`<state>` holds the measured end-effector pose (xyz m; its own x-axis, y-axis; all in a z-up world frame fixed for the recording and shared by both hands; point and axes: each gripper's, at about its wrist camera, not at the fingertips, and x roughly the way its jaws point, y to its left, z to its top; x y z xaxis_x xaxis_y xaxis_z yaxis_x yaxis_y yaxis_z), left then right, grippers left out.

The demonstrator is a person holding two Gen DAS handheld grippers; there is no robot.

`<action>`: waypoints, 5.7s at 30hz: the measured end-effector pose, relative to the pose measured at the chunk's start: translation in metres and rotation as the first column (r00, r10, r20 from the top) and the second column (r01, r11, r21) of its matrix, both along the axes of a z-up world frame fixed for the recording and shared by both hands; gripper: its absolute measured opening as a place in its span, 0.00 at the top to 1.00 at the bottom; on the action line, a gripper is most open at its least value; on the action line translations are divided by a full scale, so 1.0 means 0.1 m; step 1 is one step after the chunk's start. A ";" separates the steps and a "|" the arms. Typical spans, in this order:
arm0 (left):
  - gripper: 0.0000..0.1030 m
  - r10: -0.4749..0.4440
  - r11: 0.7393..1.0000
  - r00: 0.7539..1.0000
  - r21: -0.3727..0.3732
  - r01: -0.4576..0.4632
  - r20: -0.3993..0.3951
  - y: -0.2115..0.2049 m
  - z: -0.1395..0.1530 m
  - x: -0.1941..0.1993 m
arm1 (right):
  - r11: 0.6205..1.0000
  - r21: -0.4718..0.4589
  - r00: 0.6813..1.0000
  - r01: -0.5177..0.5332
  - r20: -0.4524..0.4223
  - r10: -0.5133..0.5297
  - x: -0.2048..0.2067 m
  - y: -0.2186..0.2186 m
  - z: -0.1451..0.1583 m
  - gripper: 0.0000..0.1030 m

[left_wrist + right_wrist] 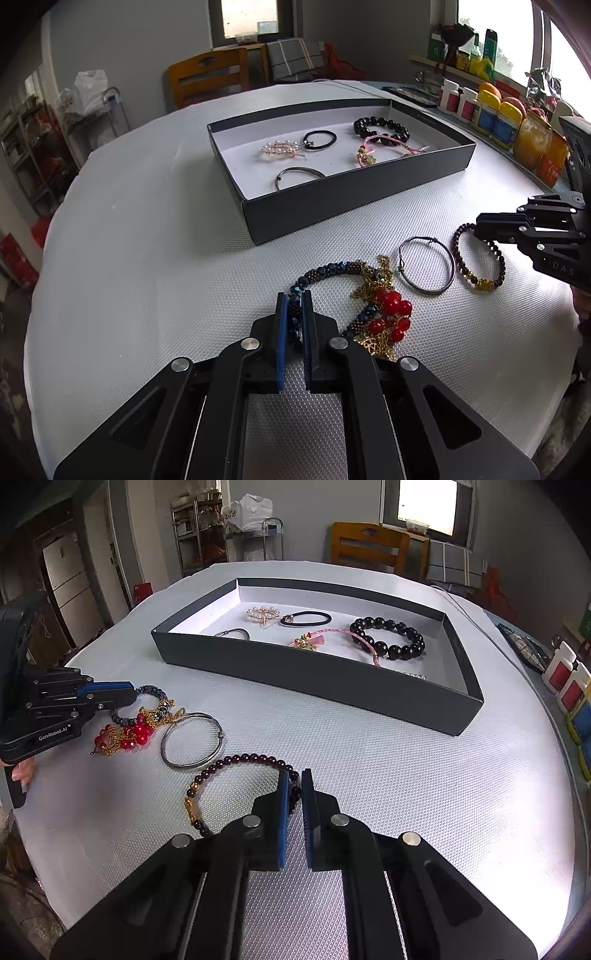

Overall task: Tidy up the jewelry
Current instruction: 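Close the right gripper on the dark red bead bracelet while the left grasps the blue crystal bracelet, then carry the dark red bead bracelet over the box with the right gripper while the left carries the blue bracelet, then open the right gripper to drop the red bead bracelet while the left drops the blue bracelet in the box, then withdraw both grippers from the box toward the silver ring and red ornament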

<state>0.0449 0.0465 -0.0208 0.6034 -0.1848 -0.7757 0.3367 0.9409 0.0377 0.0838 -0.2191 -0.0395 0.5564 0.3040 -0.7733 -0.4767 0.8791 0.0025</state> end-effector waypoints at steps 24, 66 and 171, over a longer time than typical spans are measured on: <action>0.93 -0.012 0.999 0.985 -0.030 0.017 0.174 0.03 0.55 -0.22 | 0.999 0.037 0.981 0.004 0.196 -0.011 -0.15 -0.17 0.61 0.95; 0.93 -0.053 0.999 0.962 0.027 0.048 0.267 -0.16 1.18 0.50 | 0.998 0.061 0.950 0.029 0.310 -0.047 0.52 -0.27 1.24 0.95; 0.08 0.114 0.993 0.957 0.006 -0.120 0.268 -0.20 0.74 0.49 | 0.984 0.133 0.964 0.122 0.219 -0.149 0.52 -0.46 0.68 0.06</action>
